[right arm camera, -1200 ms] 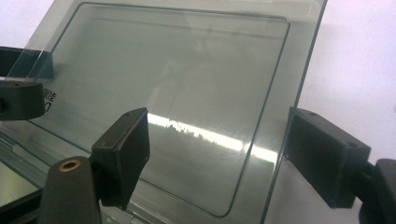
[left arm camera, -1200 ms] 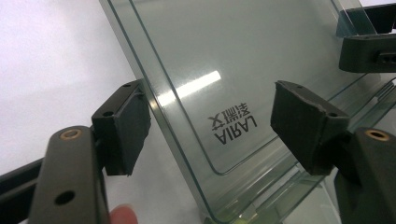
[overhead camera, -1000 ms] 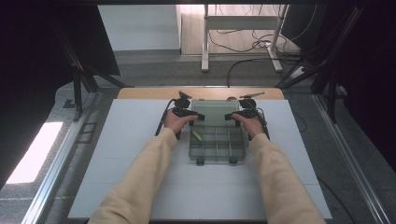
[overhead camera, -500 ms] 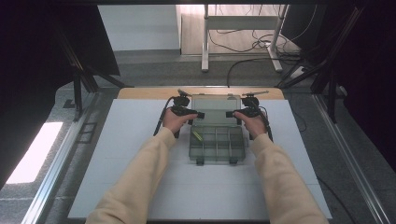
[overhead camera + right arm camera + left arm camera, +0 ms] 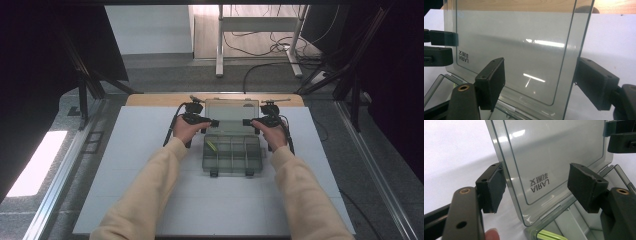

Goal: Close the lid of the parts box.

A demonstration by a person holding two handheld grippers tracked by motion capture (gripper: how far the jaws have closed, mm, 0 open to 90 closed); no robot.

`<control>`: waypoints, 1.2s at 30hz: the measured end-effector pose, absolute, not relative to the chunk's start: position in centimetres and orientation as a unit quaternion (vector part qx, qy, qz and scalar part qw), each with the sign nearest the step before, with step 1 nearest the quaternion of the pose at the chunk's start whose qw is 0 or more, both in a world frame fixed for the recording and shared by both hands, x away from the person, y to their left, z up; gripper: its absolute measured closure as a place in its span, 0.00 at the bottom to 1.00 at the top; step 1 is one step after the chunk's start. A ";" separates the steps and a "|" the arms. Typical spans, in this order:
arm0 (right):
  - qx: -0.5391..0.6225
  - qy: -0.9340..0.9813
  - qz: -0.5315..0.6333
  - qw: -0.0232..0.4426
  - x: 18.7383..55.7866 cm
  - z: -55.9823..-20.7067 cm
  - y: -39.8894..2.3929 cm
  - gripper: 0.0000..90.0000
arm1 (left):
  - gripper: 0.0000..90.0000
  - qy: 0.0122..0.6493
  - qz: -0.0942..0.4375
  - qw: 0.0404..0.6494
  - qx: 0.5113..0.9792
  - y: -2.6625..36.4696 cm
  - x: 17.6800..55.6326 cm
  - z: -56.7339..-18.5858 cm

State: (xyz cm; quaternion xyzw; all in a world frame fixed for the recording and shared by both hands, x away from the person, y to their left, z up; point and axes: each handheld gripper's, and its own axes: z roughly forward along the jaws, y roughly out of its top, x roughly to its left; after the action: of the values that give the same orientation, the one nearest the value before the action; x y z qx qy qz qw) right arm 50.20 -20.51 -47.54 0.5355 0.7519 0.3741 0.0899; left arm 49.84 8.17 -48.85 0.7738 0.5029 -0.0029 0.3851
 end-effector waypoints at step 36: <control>0.510 0.752 0.404 0.108 48.1 -46.0 -20.8 0.29 | 0.36 0.480 -0.005 0.406 0.778 8.9 48.4 -47.2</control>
State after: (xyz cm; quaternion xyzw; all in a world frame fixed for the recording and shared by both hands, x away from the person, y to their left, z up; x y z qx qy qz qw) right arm 48.13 -20.79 -46.01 0.5101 0.7517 0.4039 0.1078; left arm 48.40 8.87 -47.21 0.7775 0.4802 -0.0050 0.4060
